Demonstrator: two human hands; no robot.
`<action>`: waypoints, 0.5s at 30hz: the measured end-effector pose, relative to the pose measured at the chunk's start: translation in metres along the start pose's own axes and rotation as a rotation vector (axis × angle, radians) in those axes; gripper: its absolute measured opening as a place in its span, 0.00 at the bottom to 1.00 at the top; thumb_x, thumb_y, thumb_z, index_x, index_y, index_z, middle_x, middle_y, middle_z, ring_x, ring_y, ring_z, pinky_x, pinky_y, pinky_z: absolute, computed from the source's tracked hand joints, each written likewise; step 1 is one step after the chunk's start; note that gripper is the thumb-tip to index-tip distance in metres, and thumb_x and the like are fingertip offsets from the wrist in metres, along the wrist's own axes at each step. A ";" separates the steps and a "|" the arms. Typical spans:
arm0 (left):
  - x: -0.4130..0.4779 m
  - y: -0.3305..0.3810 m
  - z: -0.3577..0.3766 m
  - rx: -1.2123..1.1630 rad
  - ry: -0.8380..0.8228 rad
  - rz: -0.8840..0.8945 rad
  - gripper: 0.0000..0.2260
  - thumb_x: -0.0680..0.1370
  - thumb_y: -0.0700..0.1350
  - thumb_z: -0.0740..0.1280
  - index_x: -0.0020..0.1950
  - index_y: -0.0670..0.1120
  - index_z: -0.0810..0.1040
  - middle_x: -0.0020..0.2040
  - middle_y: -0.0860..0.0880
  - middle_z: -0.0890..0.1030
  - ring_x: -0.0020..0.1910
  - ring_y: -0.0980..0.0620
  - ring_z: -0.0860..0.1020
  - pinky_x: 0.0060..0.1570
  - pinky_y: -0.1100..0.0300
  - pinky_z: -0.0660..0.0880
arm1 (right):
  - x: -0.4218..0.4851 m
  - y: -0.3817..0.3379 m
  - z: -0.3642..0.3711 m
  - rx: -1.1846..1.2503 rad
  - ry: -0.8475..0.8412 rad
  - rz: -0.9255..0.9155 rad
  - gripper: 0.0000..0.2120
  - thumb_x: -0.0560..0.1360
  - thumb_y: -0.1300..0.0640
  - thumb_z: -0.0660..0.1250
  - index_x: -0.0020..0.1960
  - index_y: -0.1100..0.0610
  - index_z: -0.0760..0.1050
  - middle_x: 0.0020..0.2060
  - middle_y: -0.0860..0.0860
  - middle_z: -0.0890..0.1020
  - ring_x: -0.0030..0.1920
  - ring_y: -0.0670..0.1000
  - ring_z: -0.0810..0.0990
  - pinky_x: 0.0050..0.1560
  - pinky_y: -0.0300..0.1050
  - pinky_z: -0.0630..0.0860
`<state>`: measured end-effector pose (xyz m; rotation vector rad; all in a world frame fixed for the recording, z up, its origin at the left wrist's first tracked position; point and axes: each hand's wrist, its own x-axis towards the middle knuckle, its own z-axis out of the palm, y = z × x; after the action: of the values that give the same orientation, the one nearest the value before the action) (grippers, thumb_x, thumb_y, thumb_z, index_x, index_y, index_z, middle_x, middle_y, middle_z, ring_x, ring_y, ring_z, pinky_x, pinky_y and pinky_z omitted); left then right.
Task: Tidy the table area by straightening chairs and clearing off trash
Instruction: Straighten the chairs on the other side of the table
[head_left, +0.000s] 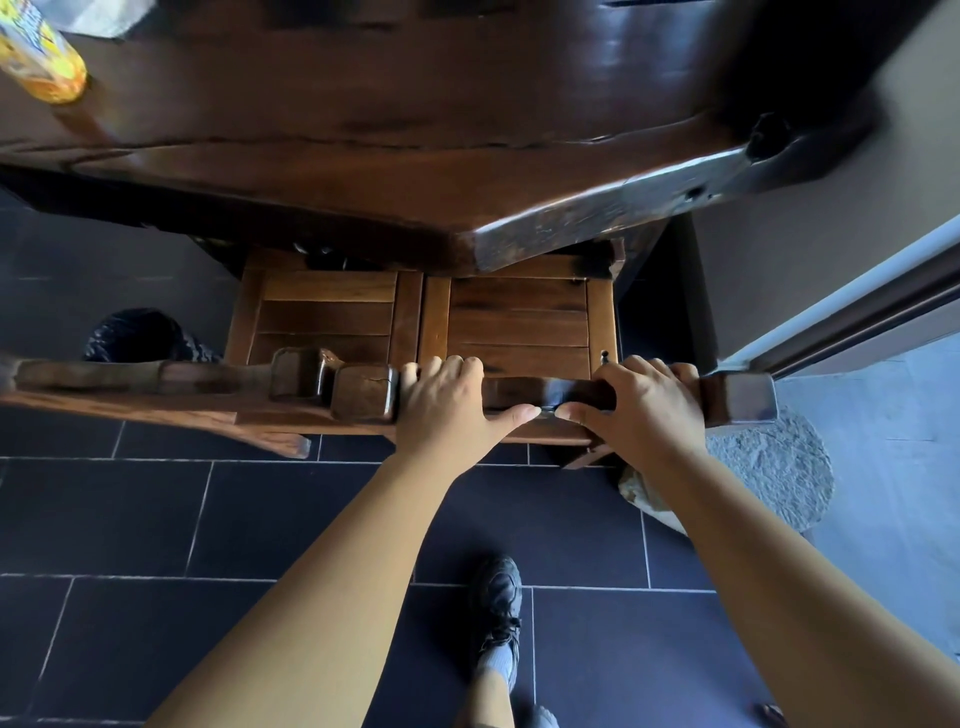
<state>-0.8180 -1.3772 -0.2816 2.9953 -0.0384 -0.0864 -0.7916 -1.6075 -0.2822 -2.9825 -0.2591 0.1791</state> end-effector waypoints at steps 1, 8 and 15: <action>0.002 0.000 0.000 0.002 -0.002 0.000 0.36 0.69 0.79 0.52 0.52 0.48 0.76 0.50 0.50 0.81 0.53 0.46 0.75 0.57 0.47 0.65 | 0.001 0.000 -0.001 0.001 0.003 0.000 0.43 0.62 0.17 0.47 0.49 0.50 0.80 0.47 0.49 0.80 0.53 0.56 0.78 0.63 0.56 0.64; 0.009 0.000 -0.001 0.023 -0.011 -0.006 0.38 0.69 0.79 0.49 0.52 0.47 0.76 0.51 0.49 0.80 0.53 0.45 0.75 0.57 0.46 0.65 | 0.008 -0.002 -0.005 0.019 -0.016 0.011 0.42 0.61 0.18 0.47 0.50 0.50 0.79 0.49 0.49 0.80 0.55 0.56 0.77 0.62 0.51 0.59; 0.007 0.000 0.001 0.047 -0.006 0.002 0.38 0.70 0.79 0.49 0.52 0.47 0.76 0.50 0.49 0.81 0.52 0.44 0.75 0.56 0.46 0.65 | 0.008 0.000 -0.003 -0.014 -0.026 0.008 0.43 0.62 0.18 0.45 0.49 0.50 0.79 0.48 0.49 0.80 0.55 0.55 0.77 0.63 0.54 0.60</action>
<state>-0.8107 -1.3772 -0.2826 3.0417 -0.0448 -0.0951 -0.7838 -1.6061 -0.2802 -2.9972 -0.2532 0.2186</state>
